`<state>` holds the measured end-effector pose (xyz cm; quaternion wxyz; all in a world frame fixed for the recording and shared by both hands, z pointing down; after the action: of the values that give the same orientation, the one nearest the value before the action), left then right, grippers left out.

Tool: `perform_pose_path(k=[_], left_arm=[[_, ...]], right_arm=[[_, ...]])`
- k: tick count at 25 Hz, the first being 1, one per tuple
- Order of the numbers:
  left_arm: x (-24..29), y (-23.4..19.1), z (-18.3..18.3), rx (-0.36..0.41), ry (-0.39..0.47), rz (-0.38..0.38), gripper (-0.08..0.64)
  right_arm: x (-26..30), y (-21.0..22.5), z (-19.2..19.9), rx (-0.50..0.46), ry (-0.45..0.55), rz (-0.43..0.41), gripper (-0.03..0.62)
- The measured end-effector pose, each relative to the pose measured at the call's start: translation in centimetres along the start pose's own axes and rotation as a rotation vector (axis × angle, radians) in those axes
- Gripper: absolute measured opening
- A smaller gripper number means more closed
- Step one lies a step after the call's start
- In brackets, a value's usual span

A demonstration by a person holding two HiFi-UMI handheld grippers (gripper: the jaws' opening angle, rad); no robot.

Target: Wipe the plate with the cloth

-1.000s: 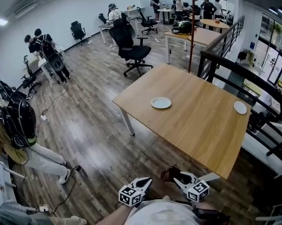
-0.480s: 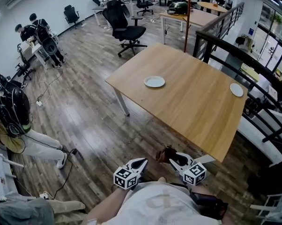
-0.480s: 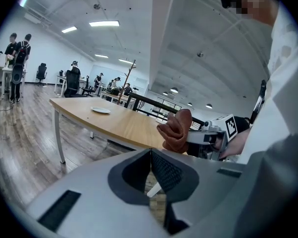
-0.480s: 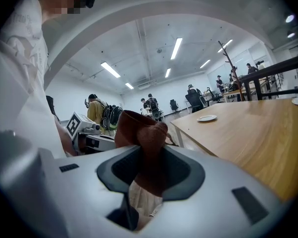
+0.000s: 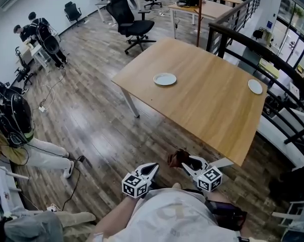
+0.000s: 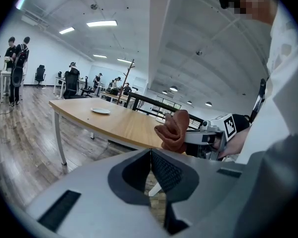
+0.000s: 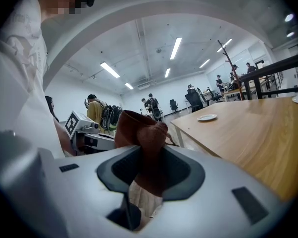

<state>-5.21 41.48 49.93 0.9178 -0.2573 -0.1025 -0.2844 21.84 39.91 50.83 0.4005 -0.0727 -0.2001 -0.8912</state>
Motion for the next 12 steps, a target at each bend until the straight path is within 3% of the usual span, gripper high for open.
perform_pose_path(k=[12], left_arm=[[-0.9, -1.2, 0.0, -0.04, 0.002, -0.01, 0.014]], right_arm=[[1.6, -0.2, -0.7, -0.002, -0.045, 0.003, 0.127]])
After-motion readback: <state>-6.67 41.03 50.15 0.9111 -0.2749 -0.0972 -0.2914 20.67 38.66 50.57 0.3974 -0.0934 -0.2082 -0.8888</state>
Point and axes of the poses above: the fingertips, and each gripper's own axes: x forward along the fingers, y to its right, z out of its underside, the point moved 10 cm from there along -x, backward along the fingers, and after that the axes turned 9 degrees about z, right-handed, at the moved point
